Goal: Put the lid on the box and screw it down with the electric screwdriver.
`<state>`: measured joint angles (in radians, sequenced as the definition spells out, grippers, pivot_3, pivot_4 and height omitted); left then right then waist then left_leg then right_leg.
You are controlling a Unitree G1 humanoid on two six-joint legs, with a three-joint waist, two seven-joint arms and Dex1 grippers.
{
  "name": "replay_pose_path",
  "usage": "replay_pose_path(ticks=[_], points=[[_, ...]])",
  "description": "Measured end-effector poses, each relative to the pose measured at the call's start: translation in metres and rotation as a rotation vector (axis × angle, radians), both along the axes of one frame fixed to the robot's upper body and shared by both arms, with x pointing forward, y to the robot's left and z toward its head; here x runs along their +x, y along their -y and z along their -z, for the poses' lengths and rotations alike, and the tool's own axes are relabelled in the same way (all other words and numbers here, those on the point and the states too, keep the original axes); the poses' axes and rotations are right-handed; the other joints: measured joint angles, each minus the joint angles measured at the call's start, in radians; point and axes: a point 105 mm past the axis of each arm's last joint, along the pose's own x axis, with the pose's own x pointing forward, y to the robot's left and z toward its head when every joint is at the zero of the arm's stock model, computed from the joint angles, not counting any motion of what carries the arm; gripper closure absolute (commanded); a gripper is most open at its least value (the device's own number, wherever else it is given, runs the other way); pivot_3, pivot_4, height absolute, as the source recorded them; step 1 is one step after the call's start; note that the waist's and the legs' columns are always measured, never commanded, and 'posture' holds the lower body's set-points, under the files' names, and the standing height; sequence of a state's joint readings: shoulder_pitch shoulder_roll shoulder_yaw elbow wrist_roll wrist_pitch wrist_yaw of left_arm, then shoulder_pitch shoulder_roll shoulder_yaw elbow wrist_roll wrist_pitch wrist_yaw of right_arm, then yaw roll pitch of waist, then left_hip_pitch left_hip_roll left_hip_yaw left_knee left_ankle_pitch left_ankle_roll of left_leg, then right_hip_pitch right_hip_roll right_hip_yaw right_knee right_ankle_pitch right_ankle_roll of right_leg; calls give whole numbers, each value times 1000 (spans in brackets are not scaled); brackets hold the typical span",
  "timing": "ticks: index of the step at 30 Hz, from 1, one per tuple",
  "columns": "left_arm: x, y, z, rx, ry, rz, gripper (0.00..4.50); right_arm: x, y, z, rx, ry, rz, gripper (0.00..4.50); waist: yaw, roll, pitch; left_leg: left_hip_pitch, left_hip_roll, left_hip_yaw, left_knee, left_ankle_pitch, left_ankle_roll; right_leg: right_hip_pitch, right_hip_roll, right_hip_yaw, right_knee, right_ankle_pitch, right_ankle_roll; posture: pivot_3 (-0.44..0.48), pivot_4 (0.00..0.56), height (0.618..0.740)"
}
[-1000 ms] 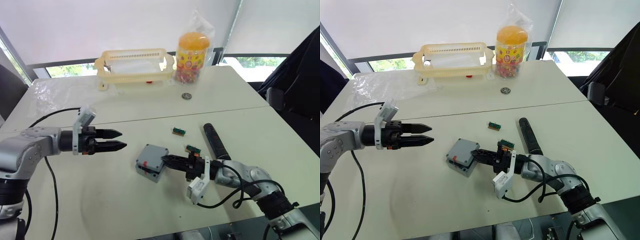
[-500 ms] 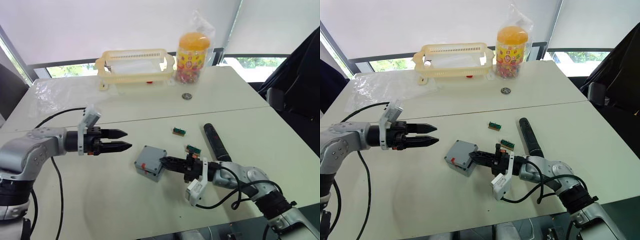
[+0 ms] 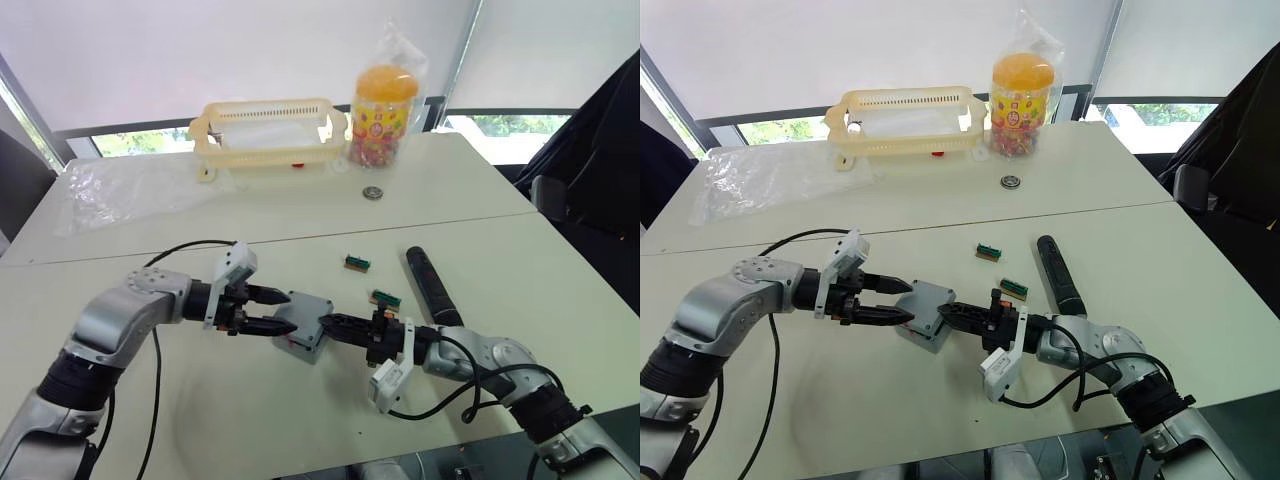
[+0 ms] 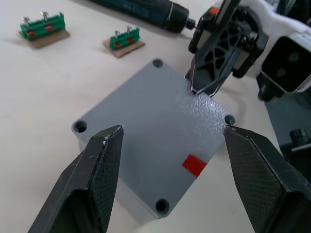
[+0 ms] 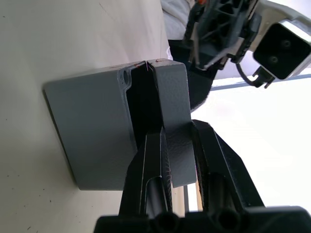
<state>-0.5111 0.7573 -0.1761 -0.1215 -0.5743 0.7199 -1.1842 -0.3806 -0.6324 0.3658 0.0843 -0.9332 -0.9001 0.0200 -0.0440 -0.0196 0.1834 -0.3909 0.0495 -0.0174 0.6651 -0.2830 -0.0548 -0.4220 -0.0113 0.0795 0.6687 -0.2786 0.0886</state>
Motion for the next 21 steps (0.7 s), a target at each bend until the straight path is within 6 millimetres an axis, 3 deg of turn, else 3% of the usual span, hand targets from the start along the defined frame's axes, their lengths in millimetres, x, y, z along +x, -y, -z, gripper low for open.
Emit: replay_pose_path(ticks=[7,11,16,21], points=[[4,3,6,-5,20,9,1176,-1,1,2,1,-6,9,4355,1,0,-1,7,0,0,0,0,0,8,0,0,-1,0,0,0,150,740],[1,6,12,-9,0,17,1089,-2,3,9,-21,-25,15,2545,1,0,-1,16,0,0,-1,0,1,17,0,0,-3,-1,-1,0,150,740],[-3,5,17,-12,-11,15,1089,-3,3,-3,29,7,11,31,-1,0,-7,18,0,0,-1,0,1,19,0,1,-3,-1,-1,0,150,740],[-9,8,25,-33,-27,0,1089,-5,9,-2,14,14,17,31,5,1,-16,19,-1,1,-1,-1,1,20,-1,1,-3,-2,-3,0,150,740]])
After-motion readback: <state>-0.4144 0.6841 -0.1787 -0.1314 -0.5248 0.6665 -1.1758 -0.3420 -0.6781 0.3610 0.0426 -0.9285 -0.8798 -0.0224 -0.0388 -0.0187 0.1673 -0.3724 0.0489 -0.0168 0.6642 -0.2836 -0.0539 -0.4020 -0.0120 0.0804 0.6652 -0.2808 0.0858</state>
